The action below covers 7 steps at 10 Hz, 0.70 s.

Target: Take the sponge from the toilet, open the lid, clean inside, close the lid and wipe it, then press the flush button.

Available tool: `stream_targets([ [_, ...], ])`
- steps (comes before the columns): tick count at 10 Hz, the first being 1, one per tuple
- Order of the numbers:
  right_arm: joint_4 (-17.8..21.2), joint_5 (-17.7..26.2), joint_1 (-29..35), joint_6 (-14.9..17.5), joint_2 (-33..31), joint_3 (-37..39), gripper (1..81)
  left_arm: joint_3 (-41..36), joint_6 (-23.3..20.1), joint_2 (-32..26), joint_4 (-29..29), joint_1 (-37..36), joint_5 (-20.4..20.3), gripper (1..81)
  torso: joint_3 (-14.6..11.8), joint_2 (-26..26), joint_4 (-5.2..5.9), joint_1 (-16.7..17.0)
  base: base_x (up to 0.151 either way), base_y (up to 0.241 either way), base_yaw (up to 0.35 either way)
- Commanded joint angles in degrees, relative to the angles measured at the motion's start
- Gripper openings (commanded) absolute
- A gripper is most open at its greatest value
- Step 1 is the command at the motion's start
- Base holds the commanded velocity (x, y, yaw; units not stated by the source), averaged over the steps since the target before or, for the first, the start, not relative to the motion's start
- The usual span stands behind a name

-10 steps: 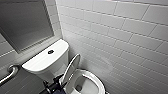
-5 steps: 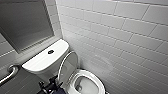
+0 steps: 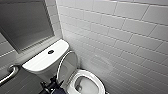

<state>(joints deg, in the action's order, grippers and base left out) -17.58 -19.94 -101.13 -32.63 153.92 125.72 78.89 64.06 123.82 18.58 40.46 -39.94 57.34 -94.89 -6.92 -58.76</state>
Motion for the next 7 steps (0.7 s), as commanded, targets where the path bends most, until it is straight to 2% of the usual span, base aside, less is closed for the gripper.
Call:
stream_targets([
  [1,-1.0,3.4,-2.5,0.1,-1.3,-1.0,1.0,2.1,-3.0,-3.6,-4.8,-6.4,-1.0,81.1,0.0,0.0,0.0,0.0,0.0,0.0,0.0],
  [4,-1.1,3.3,-2.7,0.1,-1.7,-1.0,1.0,2.5,-2.9,-7.4,-5.0,-5.8,-2.7,81.1,0.0,0.0,0.0,0.0,0.0,0.0,0.0],
  [7,-1.2,3.3,-2.6,0.2,-2.4,-2.8,1.0,8.6,-2.8,-6.9,-5.7,-2.1,-3.0,81.1,0.0,0.0,-0.06,0.0,0.0,0.0,0.0],
])
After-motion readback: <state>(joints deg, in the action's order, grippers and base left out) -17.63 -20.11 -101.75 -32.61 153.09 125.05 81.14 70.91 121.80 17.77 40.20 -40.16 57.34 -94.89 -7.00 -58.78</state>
